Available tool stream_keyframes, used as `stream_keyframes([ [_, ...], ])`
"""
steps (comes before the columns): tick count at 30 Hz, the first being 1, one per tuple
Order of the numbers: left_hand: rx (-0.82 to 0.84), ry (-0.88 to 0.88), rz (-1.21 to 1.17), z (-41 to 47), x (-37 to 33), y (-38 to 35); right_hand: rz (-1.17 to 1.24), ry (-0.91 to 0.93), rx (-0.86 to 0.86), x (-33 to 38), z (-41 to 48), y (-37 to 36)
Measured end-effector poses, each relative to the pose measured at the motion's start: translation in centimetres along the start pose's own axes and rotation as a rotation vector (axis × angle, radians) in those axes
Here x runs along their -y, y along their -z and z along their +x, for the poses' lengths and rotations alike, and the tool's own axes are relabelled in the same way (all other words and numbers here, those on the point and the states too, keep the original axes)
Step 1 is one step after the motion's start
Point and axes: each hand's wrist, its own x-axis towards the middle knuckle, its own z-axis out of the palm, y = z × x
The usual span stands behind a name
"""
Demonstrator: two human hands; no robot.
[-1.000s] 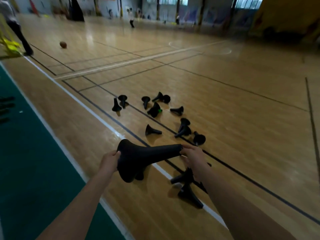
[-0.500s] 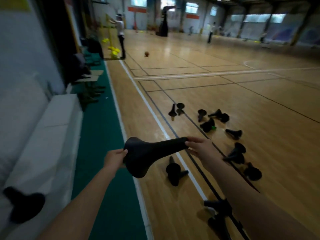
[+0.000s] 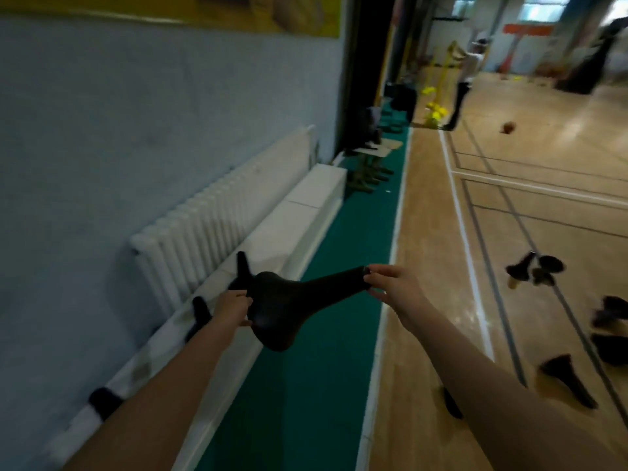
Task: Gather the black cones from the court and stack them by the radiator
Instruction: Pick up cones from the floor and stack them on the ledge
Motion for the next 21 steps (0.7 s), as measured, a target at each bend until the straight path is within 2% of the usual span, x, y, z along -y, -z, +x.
stream_keyframes([
  [6,-0.17,0.098,-0.048,-0.7,5.4,12.8,-0.1,-0.028,0.203,-2.0,0.3,-12.9],
  [11,-0.29,0.165,0.025,-0.2,10.0,22.8,-0.148,-0.105,0.357,-4.0,0.2,-24.3],
  [17,-0.249,0.374,0.099,2.9,14.8,31.5,-0.322,-0.152,0.454,-8.0,0.4,-35.7],
  [21,-0.194,0.561,0.137,6.0,18.6,35.1,-0.476,-0.115,0.503,-10.1,1.3,-41.7],
])
